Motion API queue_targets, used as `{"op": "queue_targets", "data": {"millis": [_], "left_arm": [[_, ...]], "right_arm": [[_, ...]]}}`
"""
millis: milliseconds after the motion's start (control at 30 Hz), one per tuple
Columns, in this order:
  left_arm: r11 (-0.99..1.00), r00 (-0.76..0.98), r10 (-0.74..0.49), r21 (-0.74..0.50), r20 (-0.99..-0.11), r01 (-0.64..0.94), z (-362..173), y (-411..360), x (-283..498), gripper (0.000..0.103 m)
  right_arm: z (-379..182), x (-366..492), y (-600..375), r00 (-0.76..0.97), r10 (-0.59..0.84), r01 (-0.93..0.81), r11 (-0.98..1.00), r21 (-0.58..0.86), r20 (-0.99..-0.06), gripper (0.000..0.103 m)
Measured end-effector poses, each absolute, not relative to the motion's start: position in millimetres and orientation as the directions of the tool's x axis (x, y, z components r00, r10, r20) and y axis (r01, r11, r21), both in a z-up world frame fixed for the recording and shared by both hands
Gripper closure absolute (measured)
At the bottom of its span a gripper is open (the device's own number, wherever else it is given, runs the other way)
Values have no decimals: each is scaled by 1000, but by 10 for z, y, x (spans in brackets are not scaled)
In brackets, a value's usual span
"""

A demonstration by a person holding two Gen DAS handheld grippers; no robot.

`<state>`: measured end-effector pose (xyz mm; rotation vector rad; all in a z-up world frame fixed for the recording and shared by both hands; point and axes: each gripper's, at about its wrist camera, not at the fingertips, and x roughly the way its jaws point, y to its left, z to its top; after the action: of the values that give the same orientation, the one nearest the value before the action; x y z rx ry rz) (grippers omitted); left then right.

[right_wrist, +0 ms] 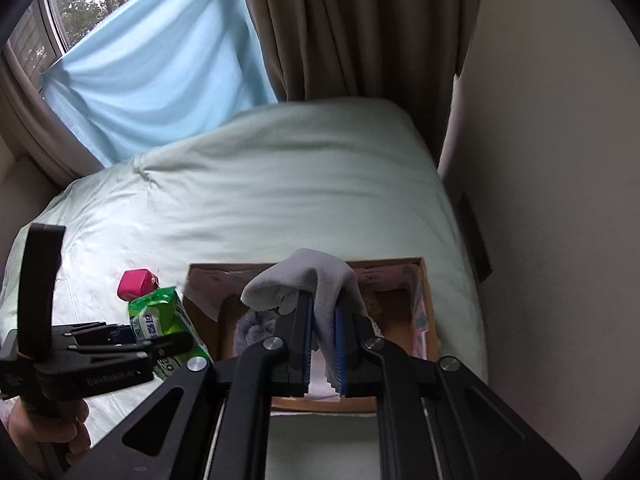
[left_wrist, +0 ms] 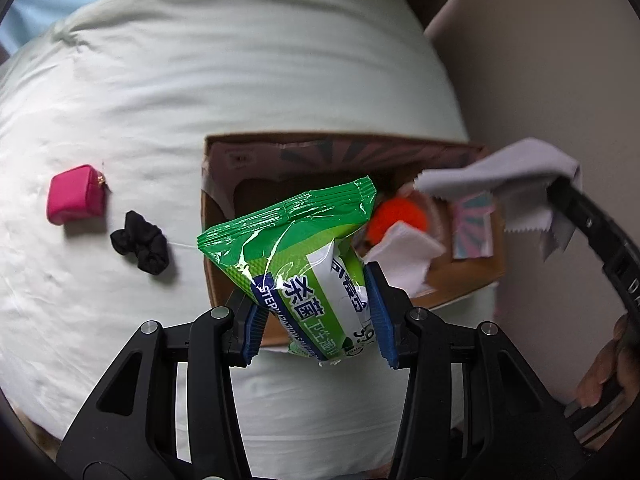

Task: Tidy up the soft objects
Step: 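Carry the wipes pack and grey cloth to the box and release both, then withdraw both tools from the box toward the pink pouch and hair ties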

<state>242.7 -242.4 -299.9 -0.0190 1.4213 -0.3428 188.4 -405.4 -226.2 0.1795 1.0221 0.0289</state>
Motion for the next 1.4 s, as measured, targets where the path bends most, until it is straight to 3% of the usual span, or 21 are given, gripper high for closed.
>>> {"op": "queue_targets", "data": {"millis": [300,333,367,400,433,467,500,533,567,1033,1400], "left_arm": [[939,53,-150,-125,-987,322,-3325,-2626,2523,60],[932,45,-153,-129,-987,338,-3333,-2659,2521,54],[930,42,-150,-126,-988,346,-3363,-2680,2531,31],[928,49,-138,-112,-989,356,-3365,-2699,2524,14],[927,61,-130,-99,-990,363,-3353,-2700,2512,1],[925,79,-132,-95,-988,367,-3328,-2689,2501,0],[925,79,-131,-93,-988,368,-3323,-2677,2493,0],[926,77,-128,-91,-989,367,-3325,-2663,2481,0],[927,72,-125,-91,-989,365,-3331,-2638,2462,0],[925,115,-152,-101,-982,365,-2968,-2537,2177,0],[933,258,-207,-112,-944,341,-2163,-2064,1790,0]], "right_arm": [[-2686,2086,-4049,461,218,55,960,273,-860,94],[-2731,2133,-4043,441,236,54,956,289,-866,94],[-2783,2185,-4042,414,246,62,953,297,-876,94],[-2827,2221,-4048,396,248,67,952,298,-884,90],[-2866,2247,-4055,376,249,71,953,296,-893,78],[-2890,2262,-4066,364,250,74,953,295,-897,66],[-2889,2252,-4088,368,256,74,950,303,-894,32],[-2879,2236,-4091,376,261,73,948,309,-889,4],[-2851,2201,-4117,389,264,70,947,315,-882,1],[-2510,1902,-4103,443,178,69,970,232,-879,1],[-1860,1458,-3724,493,78,67,990,127,-867,1]]}}
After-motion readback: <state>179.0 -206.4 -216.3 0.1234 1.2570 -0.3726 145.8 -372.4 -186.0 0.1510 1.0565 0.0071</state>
